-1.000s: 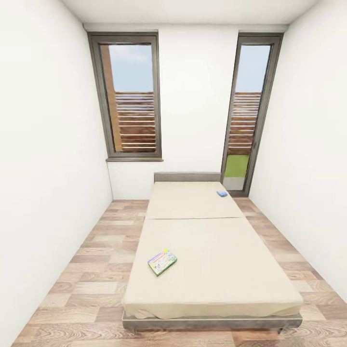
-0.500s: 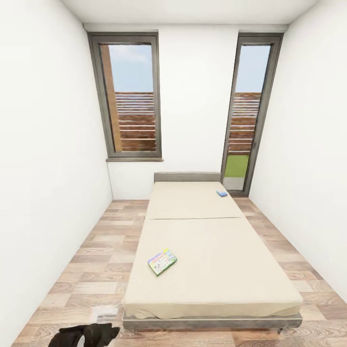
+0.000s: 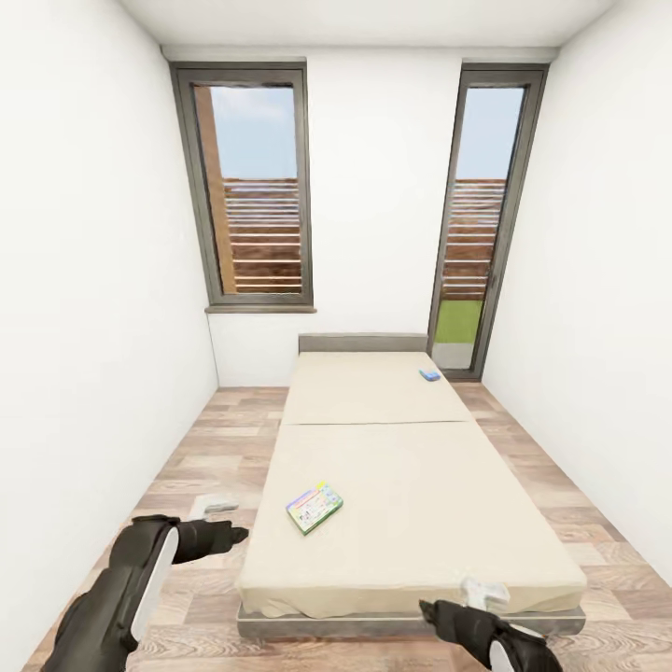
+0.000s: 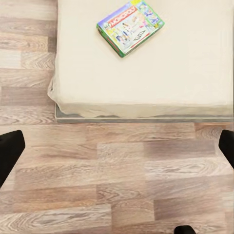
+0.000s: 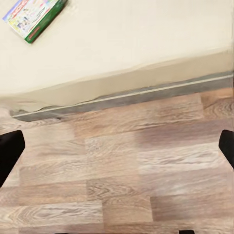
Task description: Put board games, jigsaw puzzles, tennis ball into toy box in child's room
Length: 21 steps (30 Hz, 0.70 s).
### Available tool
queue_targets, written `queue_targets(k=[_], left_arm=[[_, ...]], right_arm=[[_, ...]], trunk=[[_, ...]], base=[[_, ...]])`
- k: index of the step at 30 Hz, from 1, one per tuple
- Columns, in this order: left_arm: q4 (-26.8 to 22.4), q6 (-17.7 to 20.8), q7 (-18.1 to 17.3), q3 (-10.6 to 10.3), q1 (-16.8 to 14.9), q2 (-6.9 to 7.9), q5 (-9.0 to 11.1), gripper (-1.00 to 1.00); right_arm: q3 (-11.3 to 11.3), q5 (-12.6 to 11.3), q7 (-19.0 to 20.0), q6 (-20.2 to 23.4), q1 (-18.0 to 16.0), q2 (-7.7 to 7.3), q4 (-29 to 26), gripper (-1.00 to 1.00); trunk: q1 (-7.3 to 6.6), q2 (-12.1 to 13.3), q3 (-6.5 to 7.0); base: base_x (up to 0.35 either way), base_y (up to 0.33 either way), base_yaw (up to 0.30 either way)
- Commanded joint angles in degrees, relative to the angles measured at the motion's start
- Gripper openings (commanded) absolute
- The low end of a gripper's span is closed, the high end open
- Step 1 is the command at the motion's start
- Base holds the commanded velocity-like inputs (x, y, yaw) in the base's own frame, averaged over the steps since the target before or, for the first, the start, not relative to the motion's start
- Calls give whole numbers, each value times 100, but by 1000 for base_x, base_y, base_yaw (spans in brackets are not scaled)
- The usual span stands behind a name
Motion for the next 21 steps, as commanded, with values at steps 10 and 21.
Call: queue_targets(k=[10,21], left_arm=[[388,35,23,7,-439,24,26,100],[796,-24,-19,8,-803,-6,43,100]], right_arm=[[-92,-36,-14,673,-417,69,-901,100],[-58,-41,-20,829,-668,107,-983,100]], trunk=[[2,-4,-3],[2,-4,-3]], base=[[0,0,0],[0,0,0]])
